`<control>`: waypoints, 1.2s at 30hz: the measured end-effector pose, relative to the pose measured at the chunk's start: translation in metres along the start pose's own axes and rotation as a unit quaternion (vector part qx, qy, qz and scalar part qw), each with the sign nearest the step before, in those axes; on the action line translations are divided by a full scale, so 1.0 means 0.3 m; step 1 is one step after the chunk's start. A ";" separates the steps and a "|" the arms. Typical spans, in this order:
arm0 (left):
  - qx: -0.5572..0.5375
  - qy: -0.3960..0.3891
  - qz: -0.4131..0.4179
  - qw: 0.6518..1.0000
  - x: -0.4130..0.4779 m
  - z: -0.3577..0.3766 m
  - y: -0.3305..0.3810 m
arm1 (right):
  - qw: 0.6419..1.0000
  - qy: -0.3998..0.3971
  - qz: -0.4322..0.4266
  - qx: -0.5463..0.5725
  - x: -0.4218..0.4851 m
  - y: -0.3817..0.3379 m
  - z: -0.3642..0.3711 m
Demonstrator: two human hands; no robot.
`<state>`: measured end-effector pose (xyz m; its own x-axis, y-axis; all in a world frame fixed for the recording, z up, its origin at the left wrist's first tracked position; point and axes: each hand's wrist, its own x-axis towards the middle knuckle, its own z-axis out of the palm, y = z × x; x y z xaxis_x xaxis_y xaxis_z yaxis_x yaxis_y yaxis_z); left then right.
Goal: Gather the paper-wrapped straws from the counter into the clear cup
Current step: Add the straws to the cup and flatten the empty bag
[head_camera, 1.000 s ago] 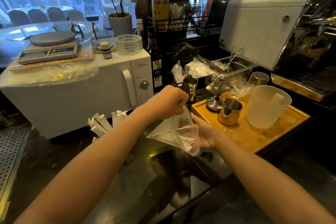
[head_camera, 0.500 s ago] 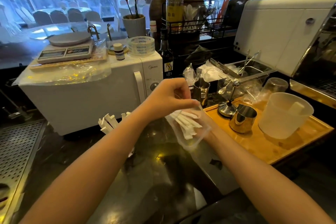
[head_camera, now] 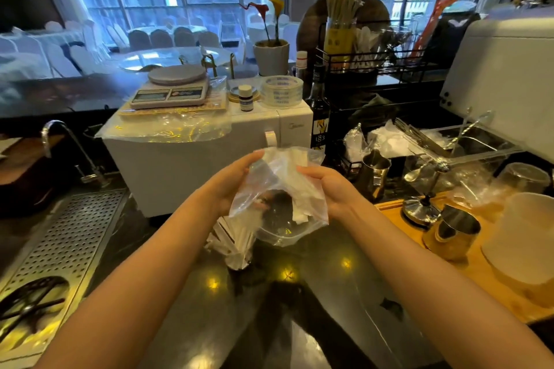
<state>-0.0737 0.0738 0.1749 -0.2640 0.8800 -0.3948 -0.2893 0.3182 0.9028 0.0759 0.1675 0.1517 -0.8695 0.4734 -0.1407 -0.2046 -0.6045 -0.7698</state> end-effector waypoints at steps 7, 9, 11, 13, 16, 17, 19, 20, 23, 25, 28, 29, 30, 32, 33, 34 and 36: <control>-0.097 -0.085 -0.001 0.992 -0.006 -0.068 0.024 | 0.997 -0.034 0.021 -0.065 0.145 -0.008 0.107; -0.042 -0.057 0.039 0.997 0.002 -0.088 0.045 | 0.994 -0.027 -0.001 -0.105 0.184 -0.012 0.135; 0.014 -0.007 0.102 0.995 0.007 -0.106 0.068 | 0.989 -0.015 -0.028 -0.147 0.220 -0.016 0.157; 0.051 0.019 0.143 0.988 0.012 -0.128 0.088 | 0.980 -0.012 -0.060 -0.189 0.251 -0.021 0.177; 0.075 0.043 0.187 0.979 0.008 -0.162 0.108 | 0.967 -0.036 -0.101 -0.233 0.280 -0.021 0.207; 0.078 0.046 0.201 0.975 0.008 -0.172 0.108 | 0.964 -0.041 -0.114 -0.236 0.286 -0.017 0.214; 0.078 0.046 0.225 0.970 0.007 -0.191 0.099 | 0.958 -0.034 -0.133 -0.251 0.303 -0.002 0.219; 0.074 0.045 0.235 0.968 0.008 -0.202 0.089 | 0.954 -0.028 -0.143 -0.263 0.311 0.008 0.217; 0.065 0.041 0.246 0.966 0.015 -0.231 0.051 | 0.943 -0.030 -0.156 -0.292 0.318 0.047 0.207; 0.068 0.041 0.247 0.966 0.023 -0.248 0.025 | 0.934 -0.034 -0.161 -0.317 0.319 0.072 0.194; 0.076 0.045 0.244 0.966 0.032 -0.266 -0.007 | 0.931 -0.043 -0.168 -0.321 0.315 0.104 0.180; 0.077 0.045 0.243 0.966 0.036 -0.273 -0.016 | 0.930 -0.047 -0.169 -0.322 0.314 0.113 0.178; 0.078 0.044 0.241 0.967 0.039 -0.279 -0.025 | 0.929 -0.048 -0.170 -0.324 0.313 0.120 0.177; 0.076 0.043 0.235 0.968 0.045 -0.290 -0.042 | 0.928 -0.048 -0.170 -0.328 0.311 0.134 0.173; 0.075 0.043 0.232 0.969 0.047 -0.294 -0.051 | 0.927 -0.047 -0.170 -0.330 0.310 0.141 0.169; 0.077 0.045 0.230 0.969 0.047 -0.297 -0.059 | 0.927 -0.046 -0.169 -0.333 0.310 0.148 0.166; 0.087 0.052 0.227 0.969 0.049 -0.301 -0.074 | 0.924 -0.045 -0.165 -0.341 0.307 0.160 0.159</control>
<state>-0.1542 0.0478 0.1337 -0.4216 0.9058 0.0430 0.0358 -0.0307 0.9989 -0.0355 0.1515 0.1316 -0.8507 0.4860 0.2004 -0.1613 0.1216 -0.9794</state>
